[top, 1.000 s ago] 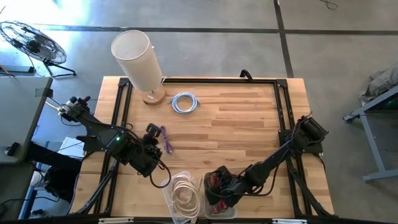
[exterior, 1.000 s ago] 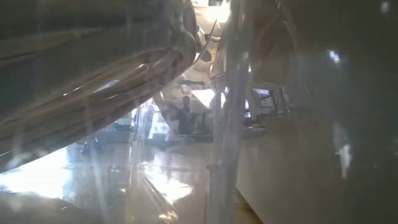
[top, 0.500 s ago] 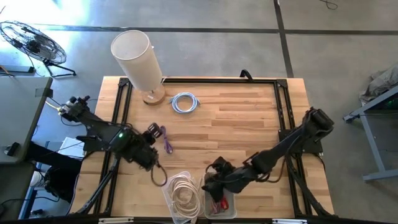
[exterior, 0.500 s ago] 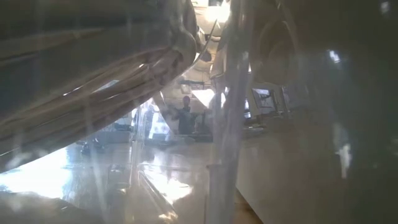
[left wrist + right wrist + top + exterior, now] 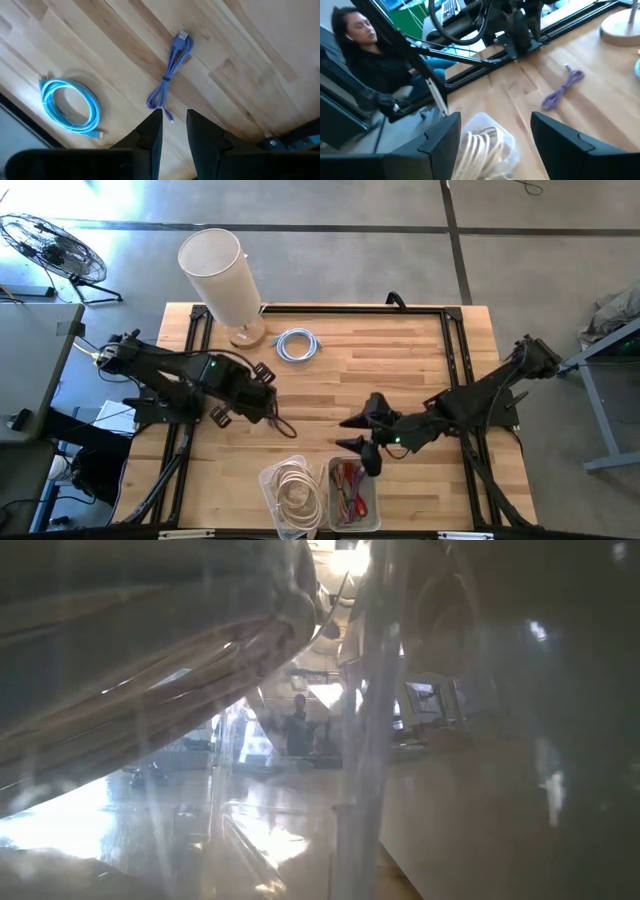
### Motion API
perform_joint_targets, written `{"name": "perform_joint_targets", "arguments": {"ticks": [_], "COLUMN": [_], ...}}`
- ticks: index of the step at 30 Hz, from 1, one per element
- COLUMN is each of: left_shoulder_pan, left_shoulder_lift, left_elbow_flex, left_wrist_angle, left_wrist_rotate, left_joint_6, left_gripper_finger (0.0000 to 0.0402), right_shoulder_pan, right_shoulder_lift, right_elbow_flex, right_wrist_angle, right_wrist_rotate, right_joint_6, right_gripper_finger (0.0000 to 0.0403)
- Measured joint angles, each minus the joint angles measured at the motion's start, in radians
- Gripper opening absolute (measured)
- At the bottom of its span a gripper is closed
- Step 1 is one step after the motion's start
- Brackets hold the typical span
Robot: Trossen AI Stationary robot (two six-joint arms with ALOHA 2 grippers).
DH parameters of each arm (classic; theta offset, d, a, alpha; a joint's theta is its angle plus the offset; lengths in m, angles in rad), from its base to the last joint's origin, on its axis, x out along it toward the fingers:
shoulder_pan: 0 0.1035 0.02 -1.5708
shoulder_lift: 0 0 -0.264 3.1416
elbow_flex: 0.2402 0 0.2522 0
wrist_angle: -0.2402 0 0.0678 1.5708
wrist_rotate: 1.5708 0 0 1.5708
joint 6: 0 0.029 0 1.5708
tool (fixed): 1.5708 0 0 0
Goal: Pick & Place USB Port
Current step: Put the purple USB cable into the white bin
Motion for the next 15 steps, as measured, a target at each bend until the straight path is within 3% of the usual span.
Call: {"name": "perform_joint_targets", "arguments": {"ticks": [15], "left_shoulder_pan": [0.115], "left_shoulder_lift": [0.033], "left_elbow_flex": [-0.135], "left_wrist_angle": [0.078], "left_wrist_rotate": [0.01], "left_joint_6": [0.175], "left_gripper_finger": [0.0083], "right_shoulder_pan": [-0.007], "right_shoulder_lift": [-0.02], "right_elbow_flex": [0.0], "right_wrist_angle": [-0.2], "right_wrist_rotate": [0.014], "right_joint_6": [-0.059], "right_gripper_finger": [0.0232]}}
